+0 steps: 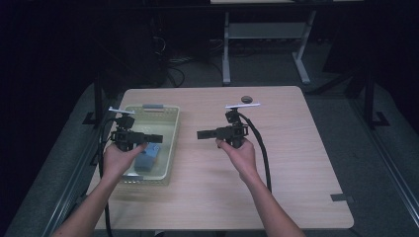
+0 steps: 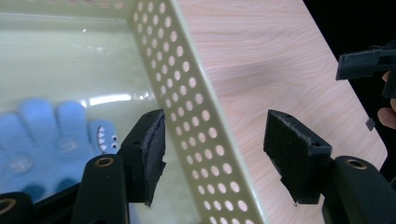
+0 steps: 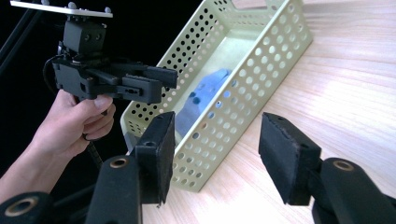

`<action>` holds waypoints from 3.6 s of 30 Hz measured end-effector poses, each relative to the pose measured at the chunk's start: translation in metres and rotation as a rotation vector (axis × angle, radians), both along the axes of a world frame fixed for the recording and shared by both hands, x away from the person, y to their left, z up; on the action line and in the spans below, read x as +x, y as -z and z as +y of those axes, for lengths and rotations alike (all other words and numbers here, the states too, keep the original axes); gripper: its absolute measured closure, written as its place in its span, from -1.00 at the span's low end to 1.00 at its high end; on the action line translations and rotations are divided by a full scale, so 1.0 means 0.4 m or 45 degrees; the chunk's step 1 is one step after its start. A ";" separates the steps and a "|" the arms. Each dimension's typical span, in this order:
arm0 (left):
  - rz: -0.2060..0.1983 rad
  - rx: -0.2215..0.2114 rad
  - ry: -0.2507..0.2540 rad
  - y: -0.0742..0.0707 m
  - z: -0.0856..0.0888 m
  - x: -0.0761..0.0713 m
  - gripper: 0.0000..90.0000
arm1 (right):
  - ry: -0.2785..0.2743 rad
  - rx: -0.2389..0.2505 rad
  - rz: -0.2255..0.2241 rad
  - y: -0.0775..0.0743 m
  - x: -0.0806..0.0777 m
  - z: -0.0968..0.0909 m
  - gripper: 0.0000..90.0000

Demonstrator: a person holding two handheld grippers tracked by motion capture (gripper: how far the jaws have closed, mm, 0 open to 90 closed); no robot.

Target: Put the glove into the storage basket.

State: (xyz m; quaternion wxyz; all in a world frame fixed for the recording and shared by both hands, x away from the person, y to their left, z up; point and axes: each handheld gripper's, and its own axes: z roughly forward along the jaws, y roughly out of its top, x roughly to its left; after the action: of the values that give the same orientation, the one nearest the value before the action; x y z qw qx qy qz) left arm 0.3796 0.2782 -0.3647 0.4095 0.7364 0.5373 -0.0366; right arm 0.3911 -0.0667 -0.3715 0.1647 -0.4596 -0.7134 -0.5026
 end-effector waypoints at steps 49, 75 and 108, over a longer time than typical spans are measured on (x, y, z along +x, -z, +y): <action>-0.129 -0.073 0.162 -0.026 -0.216 -0.036 -0.34 | 0.188 -0.022 0.028 0.055 -0.061 -0.267 -0.22; -0.145 -0.089 0.260 0.003 -0.278 -0.078 -0.35 | 0.298 -0.039 0.057 0.098 -0.108 -0.384 -0.26; -0.117 -0.144 0.401 0.082 -0.376 -0.155 -0.39 | 0.439 -0.041 0.096 0.172 -0.218 -0.544 -0.32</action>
State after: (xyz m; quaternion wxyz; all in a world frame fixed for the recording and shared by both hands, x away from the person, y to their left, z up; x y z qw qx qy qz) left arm 0.3177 0.1280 -0.3973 0.4636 0.7882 0.3930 -0.0968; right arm 0.3041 -0.2843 -0.4403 0.0953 -0.5962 -0.6254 -0.4943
